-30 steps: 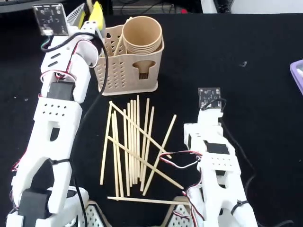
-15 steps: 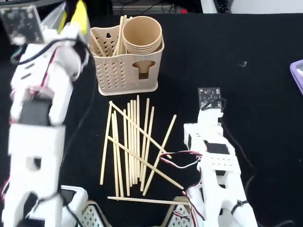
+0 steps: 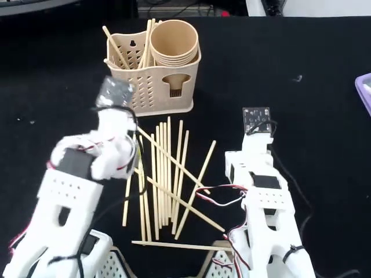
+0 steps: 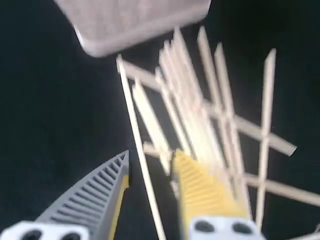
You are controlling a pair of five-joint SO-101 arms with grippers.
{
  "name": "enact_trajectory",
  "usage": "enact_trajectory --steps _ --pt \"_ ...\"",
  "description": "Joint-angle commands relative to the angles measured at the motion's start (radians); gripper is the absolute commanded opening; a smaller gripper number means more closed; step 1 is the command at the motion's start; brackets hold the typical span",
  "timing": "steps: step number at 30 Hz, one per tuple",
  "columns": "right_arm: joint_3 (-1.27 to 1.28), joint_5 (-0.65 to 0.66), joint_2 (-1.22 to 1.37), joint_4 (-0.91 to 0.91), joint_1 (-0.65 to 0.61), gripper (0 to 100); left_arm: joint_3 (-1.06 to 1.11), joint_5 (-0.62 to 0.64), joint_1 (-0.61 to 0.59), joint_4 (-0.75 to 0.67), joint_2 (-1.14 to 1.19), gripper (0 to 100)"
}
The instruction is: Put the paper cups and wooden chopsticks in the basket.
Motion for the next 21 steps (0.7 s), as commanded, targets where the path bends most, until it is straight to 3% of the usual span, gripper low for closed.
enact_trajectory --steps 1,9,13,18,21 --pt "-0.005 0.0 -0.028 -0.023 -0.012 12.8 0.147 0.031 0.019 -0.106 0.04 21" --pt "-0.005 0.002 -0.028 -0.023 -0.012 12.8 0.378 0.195 0.021 -0.499 0.138 22" --pt "-0.004 0.002 -0.028 -0.023 -0.012 12.8 0.452 0.209 0.012 -0.651 0.173 22" --pt "-0.004 0.002 -0.028 -0.023 -0.012 12.8 0.467 0.207 0.013 -0.669 0.209 21" --pt "-0.004 0.002 -0.028 -0.023 -0.012 12.8 0.467 0.138 0.012 -0.667 0.213 21"
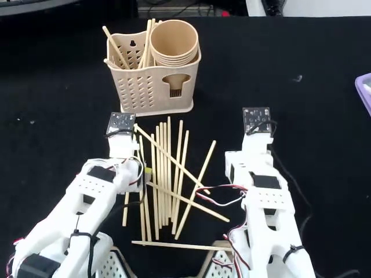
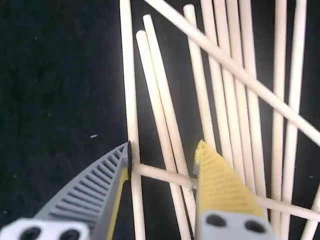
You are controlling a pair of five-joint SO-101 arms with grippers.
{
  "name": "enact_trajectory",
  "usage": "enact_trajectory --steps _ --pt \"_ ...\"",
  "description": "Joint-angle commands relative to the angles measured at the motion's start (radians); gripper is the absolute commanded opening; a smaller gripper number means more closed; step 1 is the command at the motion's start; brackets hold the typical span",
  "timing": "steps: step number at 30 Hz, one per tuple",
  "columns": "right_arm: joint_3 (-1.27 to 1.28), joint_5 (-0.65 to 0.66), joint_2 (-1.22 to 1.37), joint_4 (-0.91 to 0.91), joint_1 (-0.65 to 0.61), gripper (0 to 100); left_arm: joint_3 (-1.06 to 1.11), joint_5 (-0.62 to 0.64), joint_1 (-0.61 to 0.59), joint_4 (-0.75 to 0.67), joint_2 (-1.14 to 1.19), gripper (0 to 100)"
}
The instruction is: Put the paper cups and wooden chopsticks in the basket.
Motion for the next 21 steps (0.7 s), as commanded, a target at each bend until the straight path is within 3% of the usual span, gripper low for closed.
enact_trajectory --steps 1,8,16,18,21 --pt "-0.004 0.002 -0.028 -0.023 -0.012 12.8 -0.01 -0.084 0.001 -0.002 0.0 21" --pt "-0.004 0.002 -0.028 -0.023 -0.012 12.8 -0.107 -0.138 -0.071 0.127 -0.009 21" --pt "-0.004 0.002 -0.028 -0.023 -0.012 12.8 -0.242 -0.13 -0.209 0.149 -0.011 22" --pt "-0.004 0.002 -0.028 -0.023 -0.012 12.8 -0.277 -0.138 -0.205 0.218 -0.012 22" --pt "-0.004 0.002 -0.028 -0.025 -0.012 12.8 -0.372 -0.169 -0.154 0.428 -0.012 22"
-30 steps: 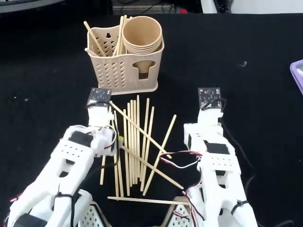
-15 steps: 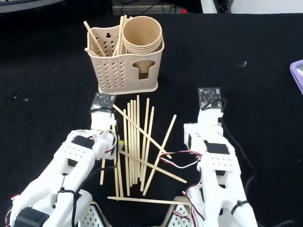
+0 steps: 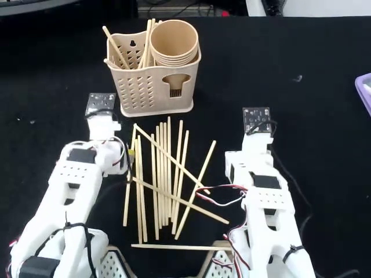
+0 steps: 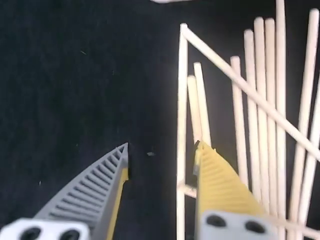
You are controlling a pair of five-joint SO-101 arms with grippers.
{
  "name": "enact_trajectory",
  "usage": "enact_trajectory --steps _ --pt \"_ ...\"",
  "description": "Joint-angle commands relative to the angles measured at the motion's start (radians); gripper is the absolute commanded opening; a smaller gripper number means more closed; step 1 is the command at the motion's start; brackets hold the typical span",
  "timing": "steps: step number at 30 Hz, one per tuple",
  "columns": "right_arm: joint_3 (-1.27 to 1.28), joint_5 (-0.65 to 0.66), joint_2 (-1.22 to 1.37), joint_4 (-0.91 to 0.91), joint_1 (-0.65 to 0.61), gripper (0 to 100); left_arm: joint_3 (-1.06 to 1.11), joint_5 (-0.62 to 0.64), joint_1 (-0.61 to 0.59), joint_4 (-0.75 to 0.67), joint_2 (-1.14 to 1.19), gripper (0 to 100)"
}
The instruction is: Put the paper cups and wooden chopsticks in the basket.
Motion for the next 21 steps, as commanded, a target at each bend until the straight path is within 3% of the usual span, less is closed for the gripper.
enact_trajectory --steps 1,7,11,15,21 --pt "-0.004 0.002 -0.028 -0.025 -0.012 12.8 -0.159 -0.086 0.056 0.241 -0.012 22" --pt "-0.004 0.002 -0.028 -0.025 -0.012 12.8 -0.246 -0.491 0.216 0.612 -0.012 21" --pt "-0.004 0.002 -0.028 -0.025 -0.012 12.8 -0.193 -0.715 0.335 0.706 -0.011 21" --pt "-0.004 0.002 -0.028 -0.025 -0.012 12.8 -0.07 -0.681 0.437 0.574 -0.011 21" --pt "-0.004 0.002 -0.028 -0.025 -0.011 12.8 0.077 -0.471 0.687 0.376 -0.012 21"
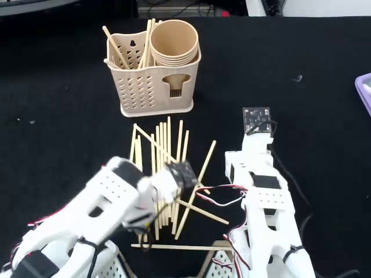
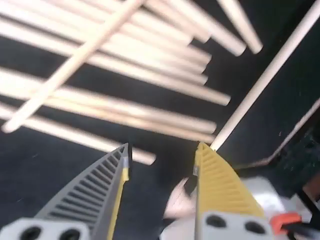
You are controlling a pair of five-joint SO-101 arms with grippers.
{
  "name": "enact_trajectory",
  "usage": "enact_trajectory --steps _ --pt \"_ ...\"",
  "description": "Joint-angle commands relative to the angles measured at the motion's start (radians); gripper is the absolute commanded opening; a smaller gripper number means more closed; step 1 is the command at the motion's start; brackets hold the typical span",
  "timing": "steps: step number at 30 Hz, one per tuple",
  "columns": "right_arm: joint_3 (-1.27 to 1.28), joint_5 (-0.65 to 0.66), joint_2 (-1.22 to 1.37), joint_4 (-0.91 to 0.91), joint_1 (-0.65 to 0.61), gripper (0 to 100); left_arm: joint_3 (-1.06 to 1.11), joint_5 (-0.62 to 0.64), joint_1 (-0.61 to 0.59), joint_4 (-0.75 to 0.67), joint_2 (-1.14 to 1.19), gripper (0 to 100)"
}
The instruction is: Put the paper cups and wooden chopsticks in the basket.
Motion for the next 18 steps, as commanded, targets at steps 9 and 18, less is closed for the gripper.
enact_trajectory --steps 9,18 --pt "-0.008 -0.006 -0.035 -0.023 -0.002 12.7 -0.007 0.144 0.302 -0.08 -0.012 21" --pt "-0.168 -0.255 -0.036 0.055 0.474 12.7 -0.041 0.241 0.303 -0.175 -0.011 22"
